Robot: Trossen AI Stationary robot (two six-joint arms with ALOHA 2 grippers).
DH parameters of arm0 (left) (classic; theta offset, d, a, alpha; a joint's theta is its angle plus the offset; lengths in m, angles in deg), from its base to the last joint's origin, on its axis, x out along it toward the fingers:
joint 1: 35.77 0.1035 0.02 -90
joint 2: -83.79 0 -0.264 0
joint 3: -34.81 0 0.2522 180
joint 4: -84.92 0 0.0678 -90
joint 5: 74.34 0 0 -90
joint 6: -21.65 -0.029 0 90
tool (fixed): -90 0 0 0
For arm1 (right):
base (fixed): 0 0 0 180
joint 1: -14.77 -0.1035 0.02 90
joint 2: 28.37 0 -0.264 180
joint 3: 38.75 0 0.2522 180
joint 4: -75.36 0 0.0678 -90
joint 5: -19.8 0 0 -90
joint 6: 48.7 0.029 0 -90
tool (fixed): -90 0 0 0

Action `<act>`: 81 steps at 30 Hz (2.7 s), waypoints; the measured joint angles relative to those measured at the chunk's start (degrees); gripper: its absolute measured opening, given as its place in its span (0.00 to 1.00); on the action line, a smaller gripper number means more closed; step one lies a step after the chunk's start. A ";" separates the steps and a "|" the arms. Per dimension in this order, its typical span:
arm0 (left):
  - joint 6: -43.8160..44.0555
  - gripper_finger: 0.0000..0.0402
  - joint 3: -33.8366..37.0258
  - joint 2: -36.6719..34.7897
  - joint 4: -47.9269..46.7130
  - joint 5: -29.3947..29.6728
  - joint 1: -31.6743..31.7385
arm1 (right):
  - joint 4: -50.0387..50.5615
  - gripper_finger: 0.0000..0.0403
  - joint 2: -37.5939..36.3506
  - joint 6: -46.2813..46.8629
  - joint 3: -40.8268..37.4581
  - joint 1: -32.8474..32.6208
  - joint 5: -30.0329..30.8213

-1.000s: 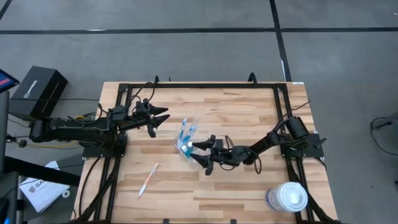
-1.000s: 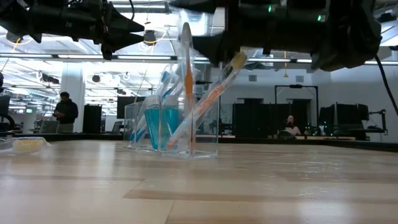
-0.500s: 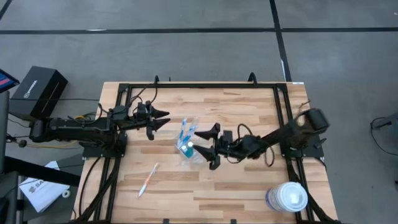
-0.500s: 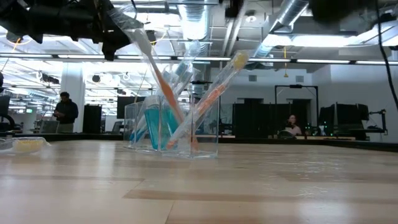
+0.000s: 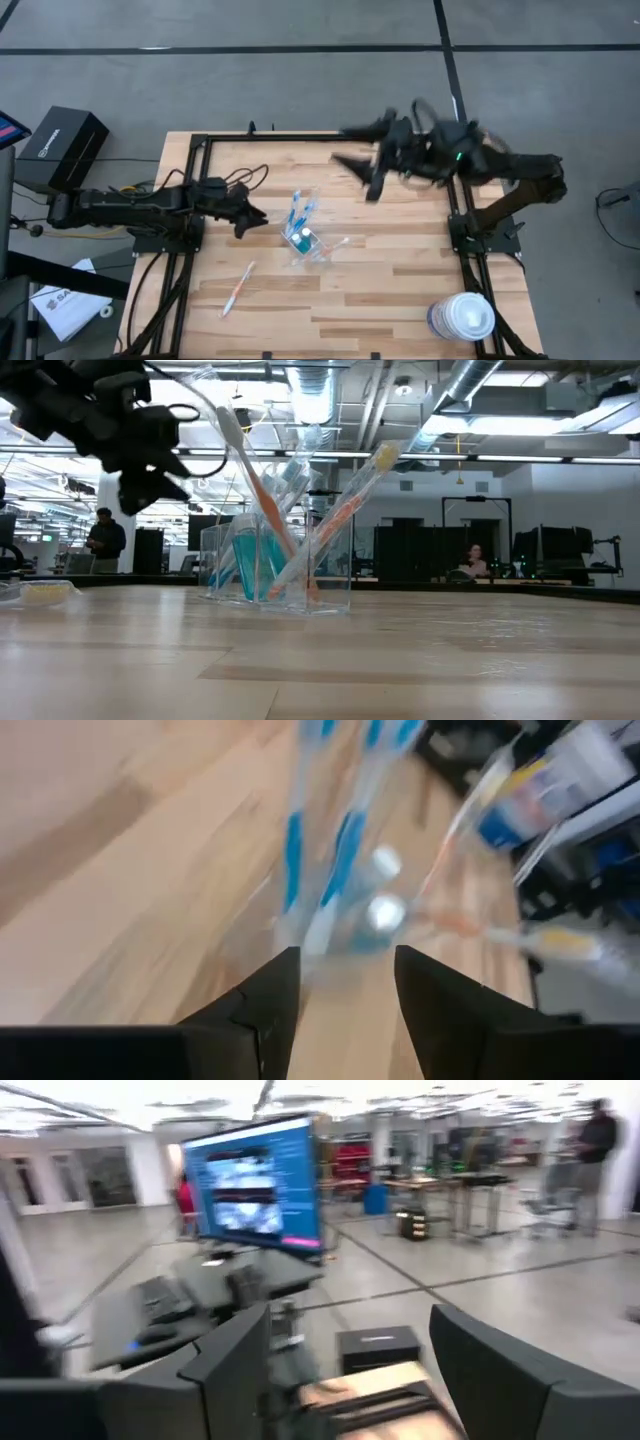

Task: Pick & Place toothbrushing station
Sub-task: Put the orange toothbrush into the transparent organizer

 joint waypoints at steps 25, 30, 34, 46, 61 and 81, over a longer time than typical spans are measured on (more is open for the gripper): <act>31.89 0.40 -8.27 12.86 -31.08 -1.11 -18.12 | 23.24 0.66 0.15 -1.88 11.56 13.62 -17.21; 39.42 0.40 -8.27 19.41 -21.23 -2.14 -21.81 | 23.48 0.66 -0.05 -4.27 11.61 15.45 -25.48; 44.47 0.41 -8.27 23.81 -17.22 -2.02 -24.23 | 23.24 0.66 -1.26 -6.07 11.67 17.63 -30.26; 46.55 0.44 -8.27 30.26 -14.20 0.48 -25.70 | 23.57 0.66 -2.59 -6.20 11.63 23.46 -37.64; 46.18 0.06 -8.09 32.00 -10.38 3.64 -25.70 | 20.74 0.66 -2.56 -6.50 11.61 23.77 -37.58; 33.98 0.02 -8.14 -6.06 -9.14 34.20 -15.58 | 15.06 0.66 -2.53 -3.94 11.61 32.55 -37.59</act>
